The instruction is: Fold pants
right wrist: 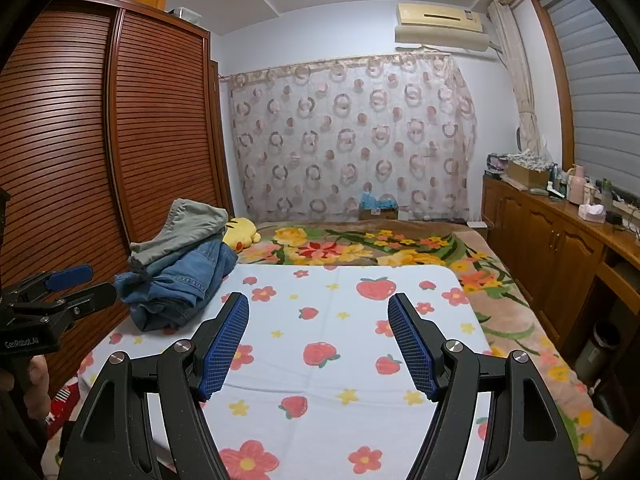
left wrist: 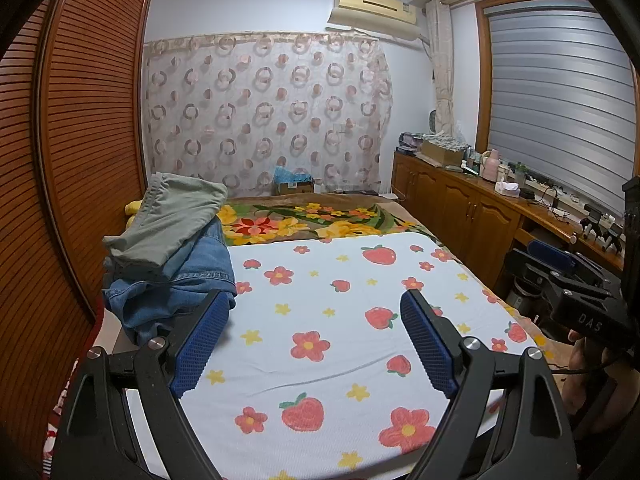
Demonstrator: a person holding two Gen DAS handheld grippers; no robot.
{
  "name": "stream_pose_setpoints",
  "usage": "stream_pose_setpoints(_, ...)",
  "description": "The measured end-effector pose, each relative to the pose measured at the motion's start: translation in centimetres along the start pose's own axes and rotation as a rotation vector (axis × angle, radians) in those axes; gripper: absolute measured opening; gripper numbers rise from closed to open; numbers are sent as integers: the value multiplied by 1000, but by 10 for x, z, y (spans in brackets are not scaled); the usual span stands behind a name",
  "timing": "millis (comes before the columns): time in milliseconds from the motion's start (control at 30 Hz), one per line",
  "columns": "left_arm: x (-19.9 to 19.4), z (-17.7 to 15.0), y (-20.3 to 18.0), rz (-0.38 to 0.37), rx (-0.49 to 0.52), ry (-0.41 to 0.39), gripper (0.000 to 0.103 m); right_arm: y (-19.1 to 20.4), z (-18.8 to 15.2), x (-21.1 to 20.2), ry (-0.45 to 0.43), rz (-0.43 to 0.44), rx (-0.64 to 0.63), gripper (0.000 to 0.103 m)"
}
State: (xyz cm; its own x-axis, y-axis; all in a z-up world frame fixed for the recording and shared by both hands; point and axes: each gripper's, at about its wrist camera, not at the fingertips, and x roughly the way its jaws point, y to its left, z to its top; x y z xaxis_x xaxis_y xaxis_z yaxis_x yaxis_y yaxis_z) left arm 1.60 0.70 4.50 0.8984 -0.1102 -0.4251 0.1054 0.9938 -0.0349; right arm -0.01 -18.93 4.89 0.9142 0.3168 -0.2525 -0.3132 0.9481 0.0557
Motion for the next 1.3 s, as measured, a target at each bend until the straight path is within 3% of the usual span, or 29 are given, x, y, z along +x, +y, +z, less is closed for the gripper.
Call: stream_pose_setpoints(1300,-1,0,1,0,-2,1,88,-2,-1,1,1,-1,-5,74)
